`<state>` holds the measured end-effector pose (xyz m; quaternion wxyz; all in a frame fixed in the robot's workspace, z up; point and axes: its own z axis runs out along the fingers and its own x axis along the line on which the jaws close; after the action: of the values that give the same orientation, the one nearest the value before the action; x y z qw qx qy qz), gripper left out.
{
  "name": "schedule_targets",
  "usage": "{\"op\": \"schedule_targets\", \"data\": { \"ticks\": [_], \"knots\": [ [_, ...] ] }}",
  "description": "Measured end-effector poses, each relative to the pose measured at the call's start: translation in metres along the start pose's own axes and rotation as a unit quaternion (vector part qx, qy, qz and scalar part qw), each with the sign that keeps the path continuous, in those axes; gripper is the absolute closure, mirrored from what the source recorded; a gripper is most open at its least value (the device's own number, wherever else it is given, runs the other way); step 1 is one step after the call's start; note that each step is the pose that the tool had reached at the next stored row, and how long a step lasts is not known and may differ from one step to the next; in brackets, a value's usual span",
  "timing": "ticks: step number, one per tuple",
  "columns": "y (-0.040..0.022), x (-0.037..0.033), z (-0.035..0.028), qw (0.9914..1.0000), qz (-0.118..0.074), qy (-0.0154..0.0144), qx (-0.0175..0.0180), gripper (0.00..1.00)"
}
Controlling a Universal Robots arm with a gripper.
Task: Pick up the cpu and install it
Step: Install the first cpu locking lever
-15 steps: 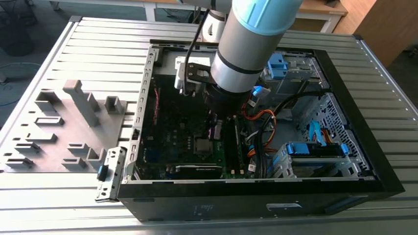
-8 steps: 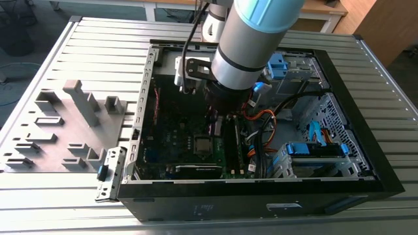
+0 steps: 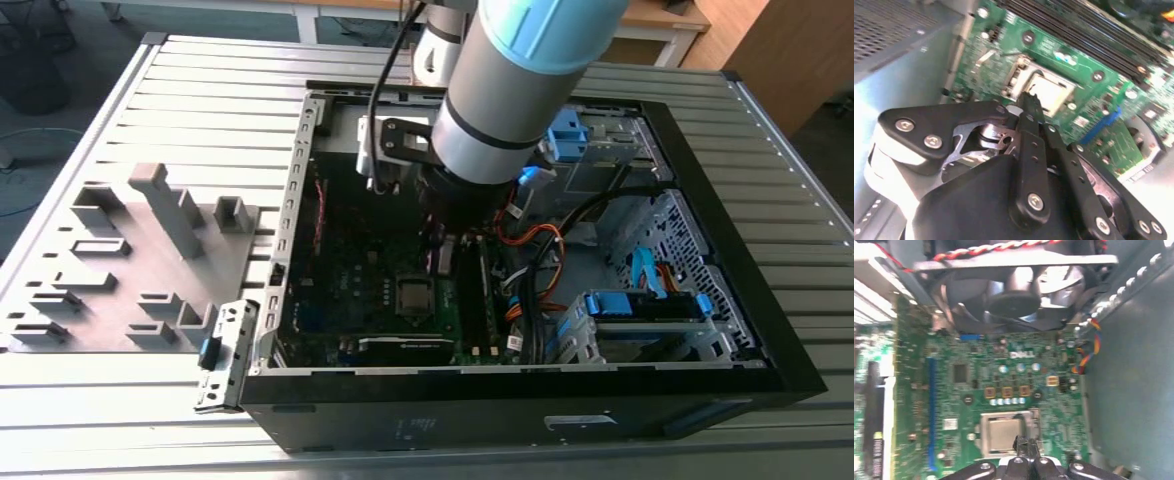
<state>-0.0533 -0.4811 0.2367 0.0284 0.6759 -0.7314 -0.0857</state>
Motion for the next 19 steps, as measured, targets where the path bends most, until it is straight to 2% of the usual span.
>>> {"op": "schedule_targets", "data": {
  "ticks": [1,2,3,4,11,19],
  "knots": [
    [0.0,0.0,0.0,0.99997,-0.001,-0.008,-0.0002,0.89],
    [0.0001,-0.0001,0.0,0.99992,-0.002,-0.0126,-0.0005,0.89],
    [0.0001,-0.0003,0.0,0.9999,-0.002,-0.0139,-0.0005,0.89],
    [0.0,-0.0004,0.0001,0.99989,-0.002,-0.0147,-0.0005,0.89],
    [-0.0077,-0.0035,-0.0011,0.99988,0.001,-0.0152,-0.0003,0.89],
    [-0.006,-0.0085,-0.0114,0.99986,0.002,-0.0164,-0.0003,0.89]
  ]
}}
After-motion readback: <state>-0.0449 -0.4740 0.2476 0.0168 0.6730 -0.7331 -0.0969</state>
